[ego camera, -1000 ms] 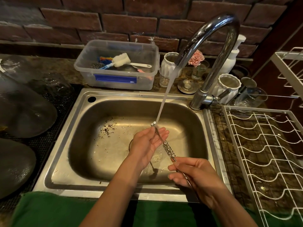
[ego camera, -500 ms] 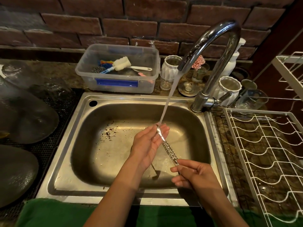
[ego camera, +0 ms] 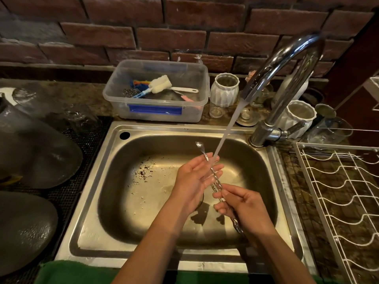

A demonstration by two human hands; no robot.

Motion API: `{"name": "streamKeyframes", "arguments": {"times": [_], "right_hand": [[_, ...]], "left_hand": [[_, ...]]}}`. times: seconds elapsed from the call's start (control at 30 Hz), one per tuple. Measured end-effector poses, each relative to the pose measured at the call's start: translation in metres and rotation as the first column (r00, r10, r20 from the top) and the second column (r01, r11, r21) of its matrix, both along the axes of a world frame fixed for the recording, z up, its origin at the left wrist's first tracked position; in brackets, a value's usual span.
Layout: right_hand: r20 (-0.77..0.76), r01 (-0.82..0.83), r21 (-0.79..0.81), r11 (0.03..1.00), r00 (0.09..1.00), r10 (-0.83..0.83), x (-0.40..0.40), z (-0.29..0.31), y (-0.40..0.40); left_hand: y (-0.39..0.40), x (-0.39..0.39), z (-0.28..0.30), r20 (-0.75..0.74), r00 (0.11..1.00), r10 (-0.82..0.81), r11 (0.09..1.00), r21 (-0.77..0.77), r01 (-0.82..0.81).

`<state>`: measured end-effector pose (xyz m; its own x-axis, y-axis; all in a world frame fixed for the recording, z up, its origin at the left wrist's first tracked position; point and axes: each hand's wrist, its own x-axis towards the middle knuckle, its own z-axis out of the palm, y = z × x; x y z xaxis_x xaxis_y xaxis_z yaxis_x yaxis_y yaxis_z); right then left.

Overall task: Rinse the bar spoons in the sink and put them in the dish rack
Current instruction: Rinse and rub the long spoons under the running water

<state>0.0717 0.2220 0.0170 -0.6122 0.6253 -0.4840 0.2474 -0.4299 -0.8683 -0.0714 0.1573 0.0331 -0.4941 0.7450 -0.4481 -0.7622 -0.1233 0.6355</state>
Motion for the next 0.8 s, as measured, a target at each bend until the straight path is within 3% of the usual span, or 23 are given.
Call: {"name": "streamKeyframes", "arguments": {"times": [0.43, 0.8], "right_hand": [[-0.072, -0.033, 0.037, 0.999, 0.997, 0.036, -0.037, 0.009, 0.019], [-0.224, -0.137, -0.092, 0.986, 0.968, 0.114, -0.054, 0.009, 0.016]], "left_hand": [[0.007, -0.013, -0.005, -0.089, 0.994, -0.069, 0.997, -0.036, 0.066], [0.0, -0.043, 0.001, -0.161, 0.987, -0.012, 1.0, 0.017, 0.015]]}}
